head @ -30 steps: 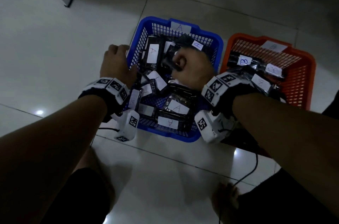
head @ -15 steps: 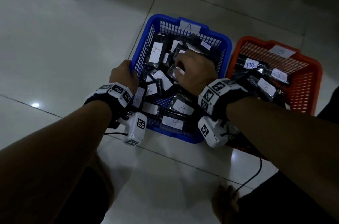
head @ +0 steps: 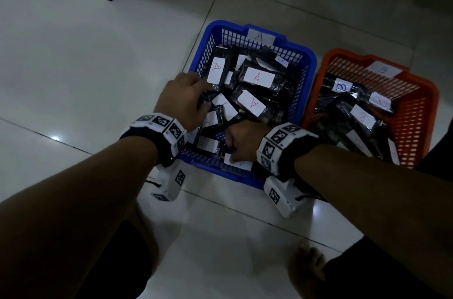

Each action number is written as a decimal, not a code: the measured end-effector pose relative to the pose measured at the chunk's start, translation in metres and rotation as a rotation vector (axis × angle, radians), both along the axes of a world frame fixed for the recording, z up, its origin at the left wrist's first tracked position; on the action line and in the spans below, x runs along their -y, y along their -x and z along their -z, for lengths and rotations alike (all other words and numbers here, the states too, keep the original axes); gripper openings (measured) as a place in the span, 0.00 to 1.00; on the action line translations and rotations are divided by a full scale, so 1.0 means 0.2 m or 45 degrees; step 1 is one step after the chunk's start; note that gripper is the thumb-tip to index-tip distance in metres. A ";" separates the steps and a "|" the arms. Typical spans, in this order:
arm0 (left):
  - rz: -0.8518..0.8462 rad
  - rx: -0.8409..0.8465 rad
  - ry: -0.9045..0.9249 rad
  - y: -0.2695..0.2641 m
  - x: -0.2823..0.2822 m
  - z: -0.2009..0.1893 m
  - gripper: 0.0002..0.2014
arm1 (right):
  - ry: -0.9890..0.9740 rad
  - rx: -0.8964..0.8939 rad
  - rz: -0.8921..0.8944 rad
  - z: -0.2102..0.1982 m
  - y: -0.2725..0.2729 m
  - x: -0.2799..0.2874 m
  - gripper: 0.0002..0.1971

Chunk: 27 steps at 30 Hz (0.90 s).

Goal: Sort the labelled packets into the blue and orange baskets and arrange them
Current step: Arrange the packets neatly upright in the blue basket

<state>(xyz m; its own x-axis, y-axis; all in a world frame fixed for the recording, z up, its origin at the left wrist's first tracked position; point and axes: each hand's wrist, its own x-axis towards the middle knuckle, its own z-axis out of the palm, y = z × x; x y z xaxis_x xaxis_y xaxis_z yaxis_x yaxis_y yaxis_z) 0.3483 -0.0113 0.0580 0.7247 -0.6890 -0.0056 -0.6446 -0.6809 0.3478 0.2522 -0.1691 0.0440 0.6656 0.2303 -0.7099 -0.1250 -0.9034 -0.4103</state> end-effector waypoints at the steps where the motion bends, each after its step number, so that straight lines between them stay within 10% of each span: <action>1: 0.049 -0.083 -0.002 0.01 0.01 -0.01 0.17 | -0.035 -0.006 0.075 0.00 0.00 0.01 0.19; 9: 0.134 -0.455 -0.368 0.07 0.08 -0.01 0.31 | -0.189 0.546 0.746 -0.15 -0.15 0.23 0.07; 14: 0.205 -0.469 -0.608 0.04 0.11 0.05 0.16 | -0.016 0.844 0.926 -0.15 -0.20 0.33 0.15; 23: 0.411 -0.272 -0.731 0.06 0.10 0.10 0.35 | 0.303 1.256 0.733 -0.11 -0.15 0.38 0.15; 27: 0.409 -0.235 -0.704 0.07 0.13 0.10 0.28 | 0.100 1.237 0.520 -0.13 -0.11 0.25 0.06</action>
